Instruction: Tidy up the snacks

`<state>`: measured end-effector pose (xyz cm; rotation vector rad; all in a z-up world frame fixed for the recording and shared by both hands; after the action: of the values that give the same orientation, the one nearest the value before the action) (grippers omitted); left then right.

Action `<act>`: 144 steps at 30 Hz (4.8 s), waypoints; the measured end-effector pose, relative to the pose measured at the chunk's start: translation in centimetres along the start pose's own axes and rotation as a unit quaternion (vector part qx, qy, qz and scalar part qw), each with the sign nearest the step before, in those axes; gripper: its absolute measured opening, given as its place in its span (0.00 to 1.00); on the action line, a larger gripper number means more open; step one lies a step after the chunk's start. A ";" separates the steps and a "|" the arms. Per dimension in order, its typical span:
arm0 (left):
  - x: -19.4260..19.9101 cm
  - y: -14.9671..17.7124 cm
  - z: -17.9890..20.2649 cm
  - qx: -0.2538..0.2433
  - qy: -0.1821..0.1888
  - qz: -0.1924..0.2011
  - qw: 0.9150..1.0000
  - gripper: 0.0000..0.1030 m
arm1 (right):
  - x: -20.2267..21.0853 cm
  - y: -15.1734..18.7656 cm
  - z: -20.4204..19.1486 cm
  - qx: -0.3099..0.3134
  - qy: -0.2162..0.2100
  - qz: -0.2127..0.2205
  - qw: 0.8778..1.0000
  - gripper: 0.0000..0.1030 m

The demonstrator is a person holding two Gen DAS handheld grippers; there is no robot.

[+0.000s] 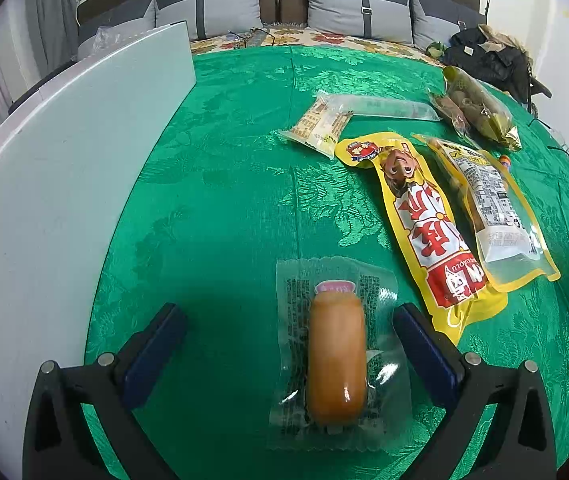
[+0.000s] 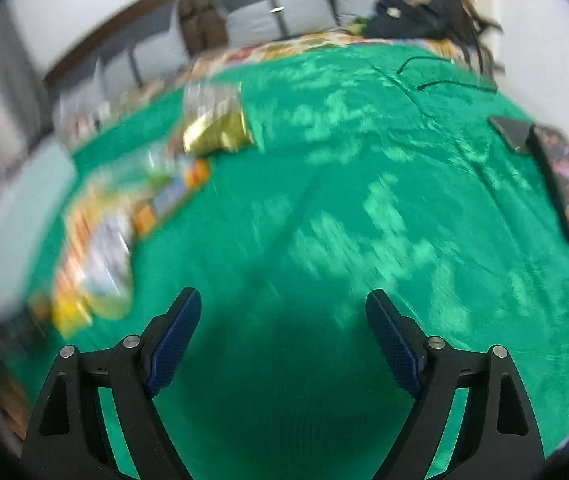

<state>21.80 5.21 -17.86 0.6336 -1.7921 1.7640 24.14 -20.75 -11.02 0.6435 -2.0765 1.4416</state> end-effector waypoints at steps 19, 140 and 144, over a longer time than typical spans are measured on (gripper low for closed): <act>0.0 0.1 0.0 0.001 0.000 0.001 1.000 1.00 | -11.4 -1.4 -12.1 0.055 -0.019 -0.075 0.996 0.52; 16.2 -4.4 -23.2 0.192 -0.046 0.108 0.974 0.95 | 2.4 4.9 -31.0 0.233 -0.201 -0.035 0.951 0.67; 17.0 -6.6 -15.7 0.153 0.014 0.126 0.980 0.98 | 1.5 4.5 -19.4 0.267 -0.094 -0.001 0.959 0.67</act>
<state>14.42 21.39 -1.64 0.5123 -1.6538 2.2355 23.03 -1.12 -7.42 1.0213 -1.8107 2.0309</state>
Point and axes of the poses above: each gripper's, at about its wrist camera, not at the fingertips, and x roughly against the way its jaws point, z to its right, y to its underside, the point moved 9 cm from there along -x, roughly the way its jaws point, and after that the axes turned 14 degrees about z, right-handed, at the moved point
